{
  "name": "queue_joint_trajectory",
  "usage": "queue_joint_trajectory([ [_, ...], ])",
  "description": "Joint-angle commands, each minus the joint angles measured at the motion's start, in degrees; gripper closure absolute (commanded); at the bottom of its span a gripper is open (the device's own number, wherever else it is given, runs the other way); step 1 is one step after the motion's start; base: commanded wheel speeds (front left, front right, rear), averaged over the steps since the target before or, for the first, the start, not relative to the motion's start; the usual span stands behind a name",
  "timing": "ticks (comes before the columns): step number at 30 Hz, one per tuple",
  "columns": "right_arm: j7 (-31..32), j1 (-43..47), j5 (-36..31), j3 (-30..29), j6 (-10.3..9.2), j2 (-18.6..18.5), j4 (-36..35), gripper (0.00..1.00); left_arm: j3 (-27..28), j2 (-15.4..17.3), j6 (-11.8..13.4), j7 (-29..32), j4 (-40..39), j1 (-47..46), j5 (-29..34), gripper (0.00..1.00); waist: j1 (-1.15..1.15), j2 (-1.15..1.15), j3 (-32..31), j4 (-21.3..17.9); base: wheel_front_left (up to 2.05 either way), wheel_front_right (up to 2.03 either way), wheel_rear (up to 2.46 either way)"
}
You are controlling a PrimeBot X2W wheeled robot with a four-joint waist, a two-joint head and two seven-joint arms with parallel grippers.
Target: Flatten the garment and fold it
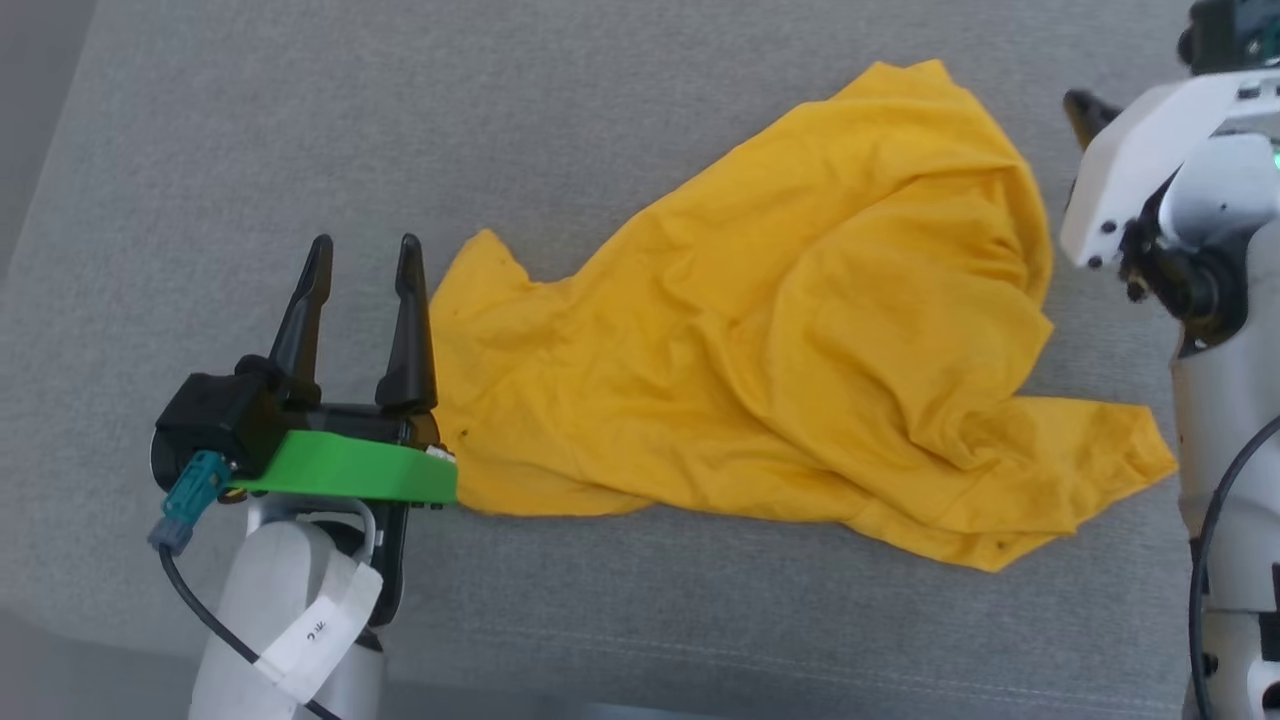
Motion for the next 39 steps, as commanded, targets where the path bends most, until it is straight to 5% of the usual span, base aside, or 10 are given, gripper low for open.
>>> queue_joint_trajectory([
  [1,-1.45,-0.78,0.13,-0.13,0.20,0.85,0.30,1.00,0.26,-0.23,-0.23,-0.27,0.01,-0.81,0.64,0.00,0.00,0.00,1.68,2.04,0.00,0.00,0.00],
  [2,-3.21,-0.94,0.34,-0.30,0.20,1.26,0.30,0.00,0.60,-0.32,-0.26,-0.27,0.02,-0.74,0.62,0.00,0.00,0.00,1.46,2.03,0.00,0.00,0.00],
  [11,-10.78,9.63,1.38,1.73,0.20,2.99,-3.93,0.00,3.09,-0.65,-0.44,-0.27,0.34,1.90,1.12,0.00,0.00,0.00,-2.80,-2.16,0.00,0.00,0.00],
  [21,1.11,14.00,-1.79,7.39,0.20,2.27,-5.02,0.00,1.87,-0.85,-0.65,-0.27,0.72,2.01,0.54,0.00,0.00,0.00,-1.26,-4.58,0.00,0.00,0.00],
  [32,8.41,7.84,0.18,15.72,0.20,1.09,5.33,0.00,0.94,-0.93,-0.78,-0.27,1.20,0.83,0.17,0.00,0.00,0.00,2.30,-1.11,0.00,0.00,0.00],
  [33,9.33,7.48,0.90,16.16,0.20,0.68,5.92,0.35,0.84,-0.94,-0.79,-0.27,1.31,0.78,0.07,0.00,0.00,0.00,2.42,-0.84,0.00,0.00,0.00],
  [34,9.70,7.13,1.60,16.41,0.20,0.39,6.04,1.00,0.74,-0.94,-0.80,-0.27,1.38,0.72,0.02,0.00,0.00,0.00,2.48,-0.65,0.00,0.00,0.00],
  [39,9.17,2.73,3.88,15.57,0.20,-2.67,4.11,1.00,-0.12,-0.96,-0.83,-0.27,1.36,0.08,-0.68,0.00,0.00,0.00,3.30,0.60,0.00,0.00,0.00],
])
